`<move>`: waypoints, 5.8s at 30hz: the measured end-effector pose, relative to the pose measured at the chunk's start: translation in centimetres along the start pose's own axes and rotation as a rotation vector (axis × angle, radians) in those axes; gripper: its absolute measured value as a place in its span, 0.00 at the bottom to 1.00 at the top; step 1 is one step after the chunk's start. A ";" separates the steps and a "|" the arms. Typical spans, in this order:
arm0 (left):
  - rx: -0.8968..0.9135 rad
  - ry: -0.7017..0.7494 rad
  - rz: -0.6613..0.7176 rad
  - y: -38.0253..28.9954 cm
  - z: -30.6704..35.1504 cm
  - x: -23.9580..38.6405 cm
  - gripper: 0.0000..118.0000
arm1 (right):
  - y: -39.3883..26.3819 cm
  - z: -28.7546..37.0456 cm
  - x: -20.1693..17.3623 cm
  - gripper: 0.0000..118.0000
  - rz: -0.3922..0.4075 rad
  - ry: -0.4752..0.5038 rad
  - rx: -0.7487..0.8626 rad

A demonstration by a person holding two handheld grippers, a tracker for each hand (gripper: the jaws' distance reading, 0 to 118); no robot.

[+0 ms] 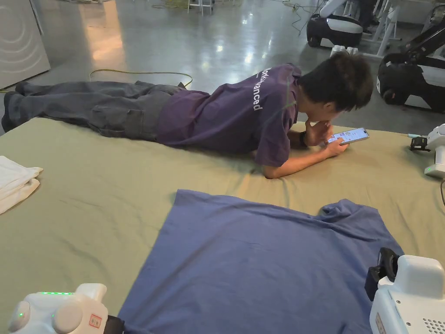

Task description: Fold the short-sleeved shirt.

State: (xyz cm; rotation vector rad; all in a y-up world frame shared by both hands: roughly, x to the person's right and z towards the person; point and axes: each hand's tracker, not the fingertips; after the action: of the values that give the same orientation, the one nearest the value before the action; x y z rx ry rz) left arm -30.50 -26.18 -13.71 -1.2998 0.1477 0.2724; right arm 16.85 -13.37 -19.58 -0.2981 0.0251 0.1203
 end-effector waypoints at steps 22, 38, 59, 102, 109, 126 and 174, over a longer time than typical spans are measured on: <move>0.087 0.066 -0.169 -1.1 1.1 3.7 0.07 | -1.5 0.7 7.2 0.42 0.064 -0.003 -0.344; 0.114 -0.024 -0.077 -1.1 2.0 1.4 0.07 | -14.2 0.8 12.9 0.41 -0.032 0.024 -0.886; 0.318 -0.121 -0.050 3.1 7.0 1.5 0.07 | -4.7 -0.6 12.8 0.05 -0.023 0.070 -0.671; 0.909 -0.129 -0.193 9.6 12.9 13.2 0.15 | 4.7 -1.7 2.3 0.16 -0.057 -0.098 0.243; 1.025 -0.101 -0.228 6.5 15.2 14.7 0.00 | 4.7 -0.4 1.2 0.00 -0.083 -0.066 0.267; 0.335 -0.035 -0.064 8.3 3.1 3.8 0.00 | 2.3 -1.2 2.0 0.00 -0.026 -0.079 0.145; 0.230 -0.020 -0.075 9.1 -0.2 3.9 0.07 | -10.9 -13.3 10.1 0.09 0.064 0.095 -0.756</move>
State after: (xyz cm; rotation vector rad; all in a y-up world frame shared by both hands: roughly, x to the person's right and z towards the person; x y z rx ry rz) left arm -29.25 -23.68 -23.21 -1.0714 0.1098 0.1973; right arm 28.10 -26.46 -29.50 -1.0585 0.0833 0.1765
